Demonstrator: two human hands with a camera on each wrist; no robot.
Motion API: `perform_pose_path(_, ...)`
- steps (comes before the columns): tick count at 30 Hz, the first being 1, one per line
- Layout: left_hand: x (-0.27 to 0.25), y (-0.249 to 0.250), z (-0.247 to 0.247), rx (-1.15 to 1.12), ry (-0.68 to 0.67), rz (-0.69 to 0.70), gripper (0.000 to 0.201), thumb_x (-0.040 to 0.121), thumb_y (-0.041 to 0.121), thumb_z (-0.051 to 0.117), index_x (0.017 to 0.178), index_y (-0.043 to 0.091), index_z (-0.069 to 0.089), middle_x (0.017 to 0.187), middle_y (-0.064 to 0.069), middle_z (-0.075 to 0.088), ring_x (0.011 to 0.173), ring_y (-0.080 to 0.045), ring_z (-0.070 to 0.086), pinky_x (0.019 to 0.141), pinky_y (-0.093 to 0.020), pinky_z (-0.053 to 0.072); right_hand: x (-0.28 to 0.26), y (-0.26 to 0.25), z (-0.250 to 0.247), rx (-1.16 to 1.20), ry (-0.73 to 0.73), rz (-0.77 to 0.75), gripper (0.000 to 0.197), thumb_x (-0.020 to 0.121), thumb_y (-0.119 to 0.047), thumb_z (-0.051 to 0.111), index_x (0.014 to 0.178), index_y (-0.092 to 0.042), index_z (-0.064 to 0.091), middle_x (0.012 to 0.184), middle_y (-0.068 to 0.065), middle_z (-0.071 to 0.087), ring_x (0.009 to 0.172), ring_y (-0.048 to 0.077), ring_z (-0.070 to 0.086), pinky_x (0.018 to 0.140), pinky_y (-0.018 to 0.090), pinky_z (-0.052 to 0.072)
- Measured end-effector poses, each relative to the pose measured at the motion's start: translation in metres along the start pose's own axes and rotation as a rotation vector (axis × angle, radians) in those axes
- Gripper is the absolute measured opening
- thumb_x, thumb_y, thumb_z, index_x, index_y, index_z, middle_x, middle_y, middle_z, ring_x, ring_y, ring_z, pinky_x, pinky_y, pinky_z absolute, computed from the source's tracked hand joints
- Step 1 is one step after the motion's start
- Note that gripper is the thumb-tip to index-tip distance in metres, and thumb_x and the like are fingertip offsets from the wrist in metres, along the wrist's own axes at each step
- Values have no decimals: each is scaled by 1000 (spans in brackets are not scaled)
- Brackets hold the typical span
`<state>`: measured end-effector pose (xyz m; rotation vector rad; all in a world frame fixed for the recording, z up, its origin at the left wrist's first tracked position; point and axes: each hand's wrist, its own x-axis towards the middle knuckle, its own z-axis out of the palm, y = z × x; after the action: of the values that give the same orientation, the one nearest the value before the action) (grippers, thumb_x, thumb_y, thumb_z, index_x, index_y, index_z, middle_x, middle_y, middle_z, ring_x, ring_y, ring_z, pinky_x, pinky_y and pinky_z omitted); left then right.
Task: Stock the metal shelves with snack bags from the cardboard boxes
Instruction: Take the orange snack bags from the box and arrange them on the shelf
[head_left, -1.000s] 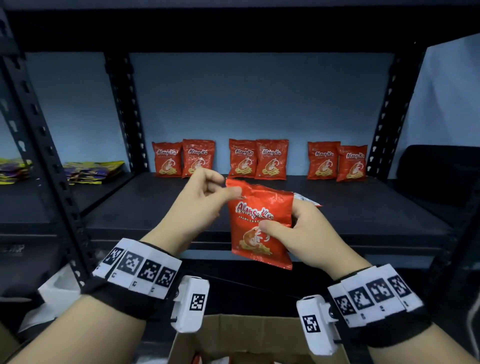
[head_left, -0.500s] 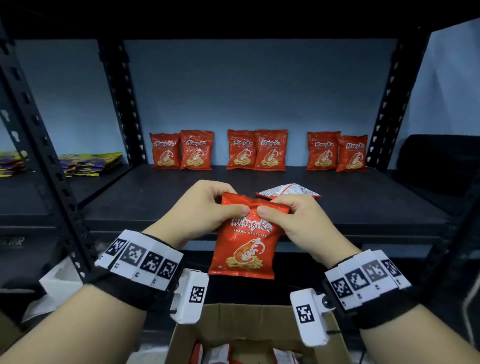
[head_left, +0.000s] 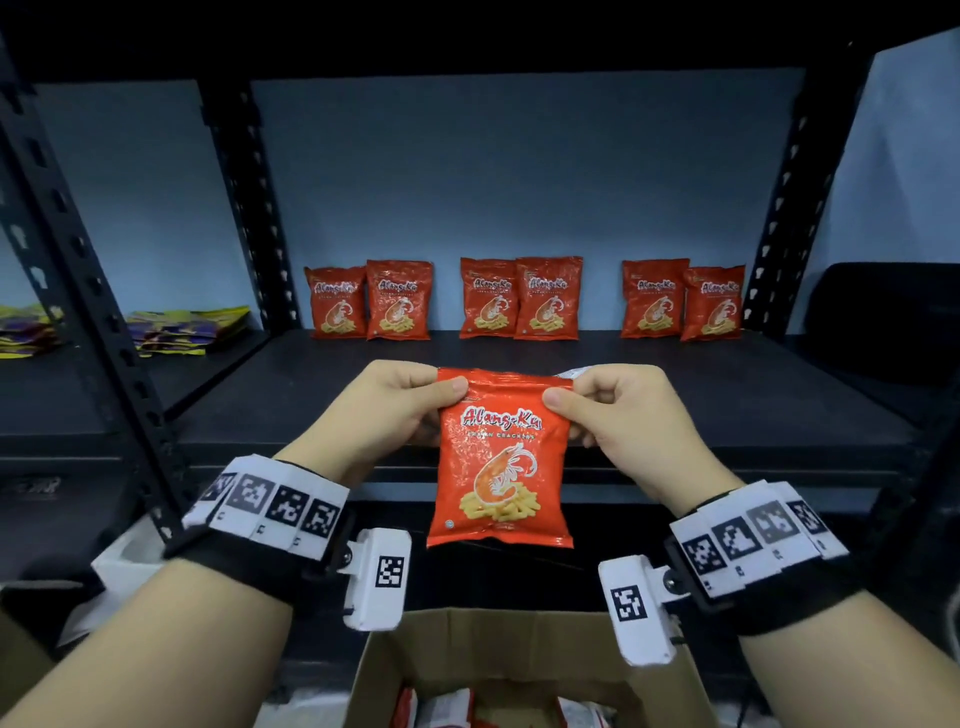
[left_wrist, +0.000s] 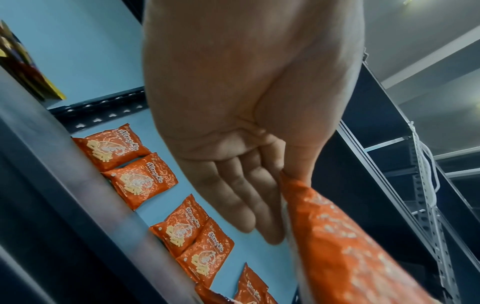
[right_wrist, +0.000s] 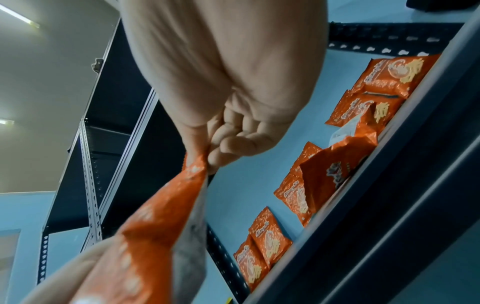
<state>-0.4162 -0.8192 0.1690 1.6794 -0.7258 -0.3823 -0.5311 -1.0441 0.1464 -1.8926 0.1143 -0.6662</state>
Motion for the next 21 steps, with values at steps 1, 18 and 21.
perform_pose_path(1, 1, -2, -1, -10, -7, -3, 28, 100, 24, 63, 106, -2, 70, 102, -17, 77, 93, -33, 73, 84, -42, 60, 2, 0, 5, 11, 27, 2, 22, 90, -17, 78, 73, -5, 71, 63, 5, 70, 54, 9, 62, 54, 24, 52)
perform_pose_path(18, 16, -73, -65, -22, 515, -80, 73, 75, 23, 91, 127, 21, 41, 98, -7, 77, 88, -22, 77, 91, -48, 59, 65, 26, 30, -684, 7, -146, 37, 84, -54, 76, 112, -31, 69, 106, -15, 67, 117, 11, 49, 95, 32, 41)
perform_pose_path(21, 17, -88, -73, 83, 661, -59, 80, 76, 37, 90, 133, 27, 34, 98, -3, 73, 90, -16, 73, 93, -45, 57, 69, 43, 26, -924, 48, -91, 56, 85, -69, 65, 130, -35, 60, 135, -8, 57, 136, 20, 34, 107, 48, 32)
